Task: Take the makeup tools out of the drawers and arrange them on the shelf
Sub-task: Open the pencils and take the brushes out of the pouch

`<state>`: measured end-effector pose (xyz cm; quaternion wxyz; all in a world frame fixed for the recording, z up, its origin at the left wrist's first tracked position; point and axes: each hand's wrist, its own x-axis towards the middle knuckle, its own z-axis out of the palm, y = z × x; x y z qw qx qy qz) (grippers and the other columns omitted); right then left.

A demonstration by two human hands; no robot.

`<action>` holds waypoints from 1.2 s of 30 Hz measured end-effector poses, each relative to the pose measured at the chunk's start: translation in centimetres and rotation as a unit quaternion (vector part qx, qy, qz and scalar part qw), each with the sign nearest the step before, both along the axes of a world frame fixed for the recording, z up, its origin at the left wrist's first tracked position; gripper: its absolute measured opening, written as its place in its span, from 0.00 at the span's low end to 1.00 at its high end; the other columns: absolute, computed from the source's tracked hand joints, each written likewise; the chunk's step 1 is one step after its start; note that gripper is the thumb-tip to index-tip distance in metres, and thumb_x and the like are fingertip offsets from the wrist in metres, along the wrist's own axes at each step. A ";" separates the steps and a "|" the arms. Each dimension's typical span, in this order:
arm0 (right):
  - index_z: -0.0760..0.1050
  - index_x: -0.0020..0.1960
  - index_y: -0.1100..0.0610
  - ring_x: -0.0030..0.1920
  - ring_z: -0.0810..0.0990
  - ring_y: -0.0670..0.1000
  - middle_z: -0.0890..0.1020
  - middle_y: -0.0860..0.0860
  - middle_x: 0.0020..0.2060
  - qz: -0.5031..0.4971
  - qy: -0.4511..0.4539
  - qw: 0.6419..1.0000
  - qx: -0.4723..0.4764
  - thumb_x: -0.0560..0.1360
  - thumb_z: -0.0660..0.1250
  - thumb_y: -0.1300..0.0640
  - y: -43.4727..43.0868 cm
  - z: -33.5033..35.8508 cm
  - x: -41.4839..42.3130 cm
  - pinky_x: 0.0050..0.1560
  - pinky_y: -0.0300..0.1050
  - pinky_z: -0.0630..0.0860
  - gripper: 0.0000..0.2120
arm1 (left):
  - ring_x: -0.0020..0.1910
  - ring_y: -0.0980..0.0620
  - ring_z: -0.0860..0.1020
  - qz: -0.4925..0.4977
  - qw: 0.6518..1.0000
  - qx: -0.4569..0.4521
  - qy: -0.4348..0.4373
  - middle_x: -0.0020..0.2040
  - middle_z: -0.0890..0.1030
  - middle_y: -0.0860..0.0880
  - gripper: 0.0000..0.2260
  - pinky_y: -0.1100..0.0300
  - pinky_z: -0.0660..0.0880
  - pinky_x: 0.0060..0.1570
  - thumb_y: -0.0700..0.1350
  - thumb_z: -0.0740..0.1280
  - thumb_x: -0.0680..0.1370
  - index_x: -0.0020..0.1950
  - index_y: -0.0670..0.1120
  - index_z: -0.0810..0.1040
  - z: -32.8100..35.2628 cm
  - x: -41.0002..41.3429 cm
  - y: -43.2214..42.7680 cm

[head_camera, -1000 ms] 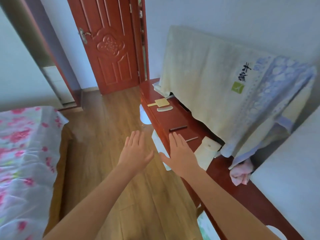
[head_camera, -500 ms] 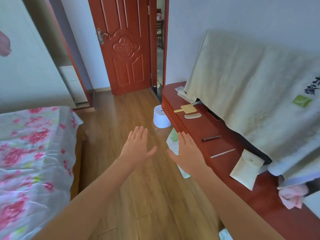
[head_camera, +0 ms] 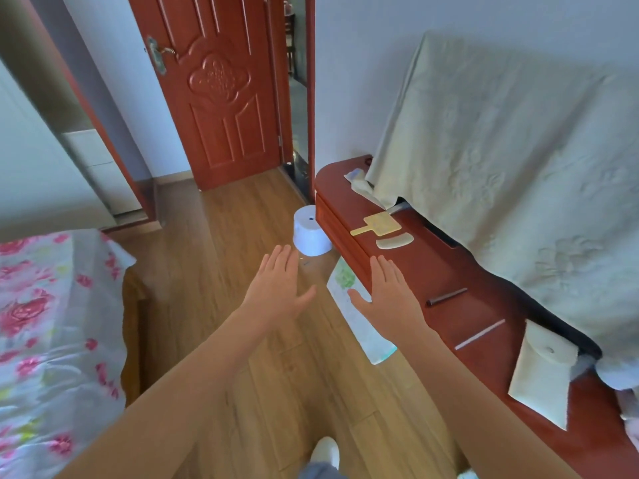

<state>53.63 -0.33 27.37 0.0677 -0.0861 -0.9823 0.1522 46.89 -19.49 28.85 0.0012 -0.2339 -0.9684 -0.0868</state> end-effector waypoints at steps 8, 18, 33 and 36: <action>0.52 0.76 0.61 0.76 0.52 0.54 0.57 0.56 0.76 -0.108 -0.003 0.994 -0.008 0.77 0.57 0.41 6.3 0.5 -5.8 0.74 0.45 0.51 0.35 | 0.77 0.48 0.47 -0.117 0.992 0.029 -0.019 0.78 0.52 0.45 0.33 0.53 0.44 0.74 0.59 0.56 0.78 0.77 0.43 0.50 0.4 -9.5 8.7; 0.48 0.77 0.60 0.77 0.48 0.53 0.53 0.55 0.76 -0.288 -0.047 0.956 -0.036 0.77 0.56 0.40 12.1 -0.3 -5.8 0.75 0.47 0.49 0.37 | 0.73 0.40 0.61 -0.313 0.949 0.028 -0.025 0.72 0.66 0.38 0.36 0.48 0.56 0.72 0.60 0.56 0.73 0.72 0.36 0.62 -1.5 -14.6 19.8; 0.49 0.76 0.61 0.76 0.49 0.54 0.55 0.57 0.76 -0.547 -0.095 0.828 -0.079 0.77 0.57 0.41 10.7 -4.5 -6.5 0.75 0.49 0.53 0.38 | 0.77 0.46 0.49 -0.582 0.808 -0.059 -0.069 0.77 0.53 0.42 0.33 0.53 0.46 0.74 0.58 0.55 0.79 0.76 0.40 0.51 -6.3 -18.7 28.6; 0.49 0.76 0.61 0.77 0.49 0.54 0.55 0.56 0.76 -0.571 -0.104 0.808 -0.103 0.76 0.58 0.41 10.2 -5.5 -6.3 0.75 0.50 0.55 0.37 | 0.76 0.45 0.50 -0.602 0.792 -0.072 -0.080 0.77 0.54 0.42 0.32 0.52 0.47 0.74 0.57 0.55 0.79 0.76 0.40 0.52 -7.5 -18.2 29.3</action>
